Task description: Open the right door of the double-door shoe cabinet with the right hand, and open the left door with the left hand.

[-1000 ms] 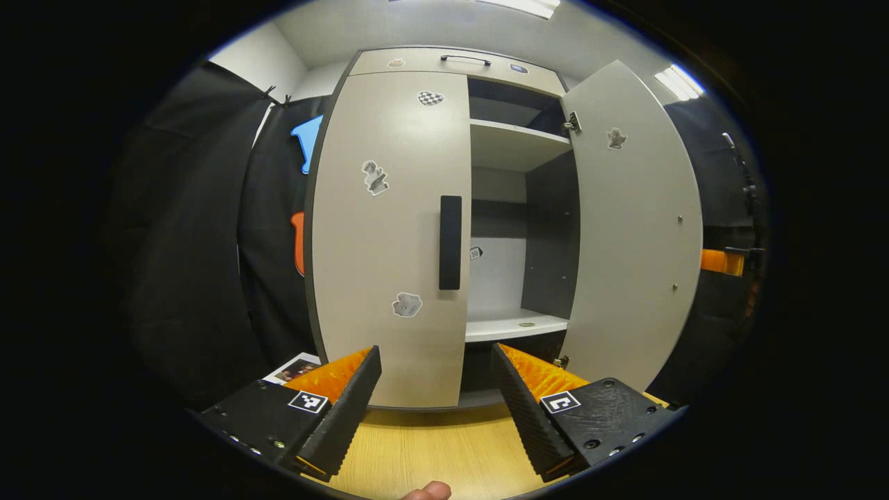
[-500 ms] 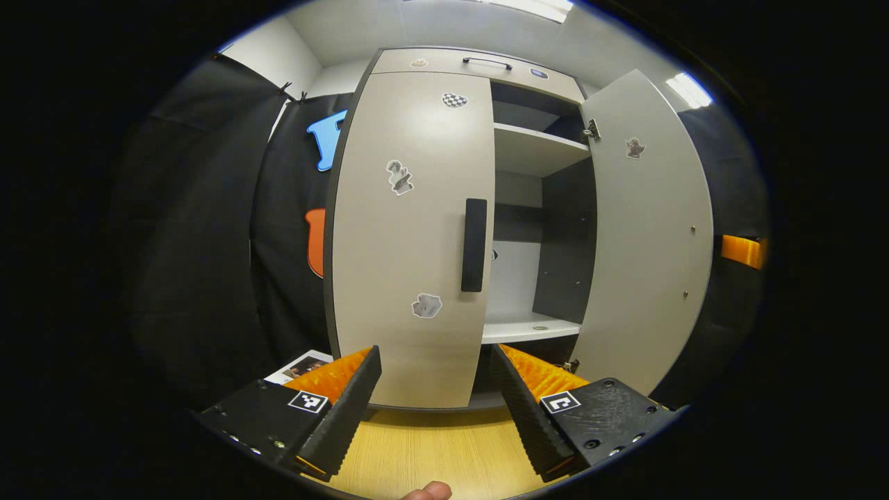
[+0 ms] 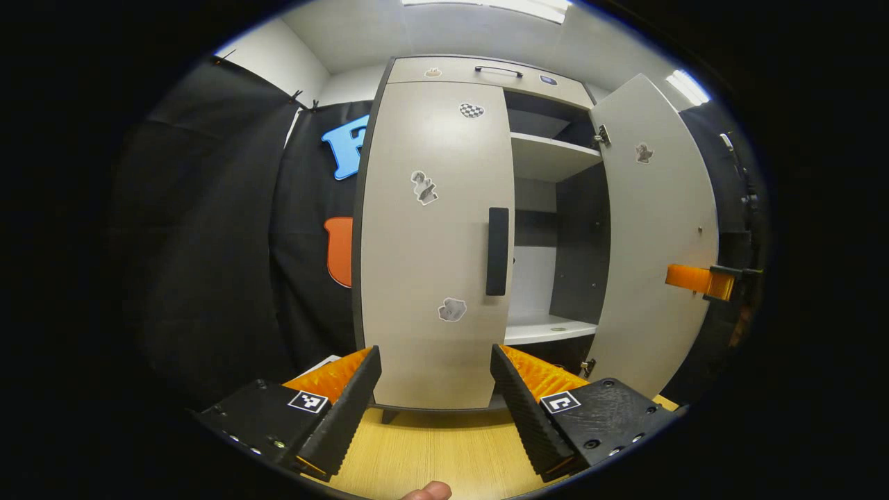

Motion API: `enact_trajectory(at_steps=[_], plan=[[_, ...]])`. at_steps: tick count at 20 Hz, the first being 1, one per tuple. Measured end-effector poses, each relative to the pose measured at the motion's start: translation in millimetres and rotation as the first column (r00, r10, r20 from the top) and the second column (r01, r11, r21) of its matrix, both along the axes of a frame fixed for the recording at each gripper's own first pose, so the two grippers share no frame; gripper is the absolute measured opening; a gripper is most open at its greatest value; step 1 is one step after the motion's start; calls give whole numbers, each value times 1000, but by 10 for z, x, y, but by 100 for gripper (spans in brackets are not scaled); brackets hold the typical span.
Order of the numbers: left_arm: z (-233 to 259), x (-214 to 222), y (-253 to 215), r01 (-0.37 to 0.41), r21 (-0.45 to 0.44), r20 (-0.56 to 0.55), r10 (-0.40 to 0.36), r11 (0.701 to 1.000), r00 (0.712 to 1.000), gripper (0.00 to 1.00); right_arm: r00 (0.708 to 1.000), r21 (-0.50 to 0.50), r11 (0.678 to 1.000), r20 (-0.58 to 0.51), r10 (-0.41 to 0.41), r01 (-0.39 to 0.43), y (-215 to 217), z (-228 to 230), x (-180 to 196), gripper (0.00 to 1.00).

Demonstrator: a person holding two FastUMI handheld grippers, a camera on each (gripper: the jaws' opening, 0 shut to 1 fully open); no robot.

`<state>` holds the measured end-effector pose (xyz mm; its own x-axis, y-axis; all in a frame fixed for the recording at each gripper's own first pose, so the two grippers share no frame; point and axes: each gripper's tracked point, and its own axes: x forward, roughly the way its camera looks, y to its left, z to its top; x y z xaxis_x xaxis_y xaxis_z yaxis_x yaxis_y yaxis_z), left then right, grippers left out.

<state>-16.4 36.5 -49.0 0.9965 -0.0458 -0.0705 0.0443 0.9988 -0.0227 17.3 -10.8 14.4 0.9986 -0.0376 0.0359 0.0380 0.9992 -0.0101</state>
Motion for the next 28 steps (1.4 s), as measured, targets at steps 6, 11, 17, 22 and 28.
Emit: enact_trajectory(at_steps=[6,11,17,22,28], plan=[[174,242,-181,40,10,27,-40,999,999,95,1000,-7,1000,21,-14,14,27,-9,17,51],[435,466,-302,62,1,85,-62,998,994,95,1000,-9,1000,23,-2,3,59,-27,47,82],[732,1012,-492,105,-13,124,-103,994,987,95,1000,-2,1000,20,20,-20,78,-50,-30,88],[581,1612,-808,143,12,56,-143,990,988,95,999,-7,999,21,45,-45,78,-49,-97,88],[564,1978,-953,138,36,69,-140,990,988,95,999,-2,999,20,48,-48,34,-56,-135,88]])
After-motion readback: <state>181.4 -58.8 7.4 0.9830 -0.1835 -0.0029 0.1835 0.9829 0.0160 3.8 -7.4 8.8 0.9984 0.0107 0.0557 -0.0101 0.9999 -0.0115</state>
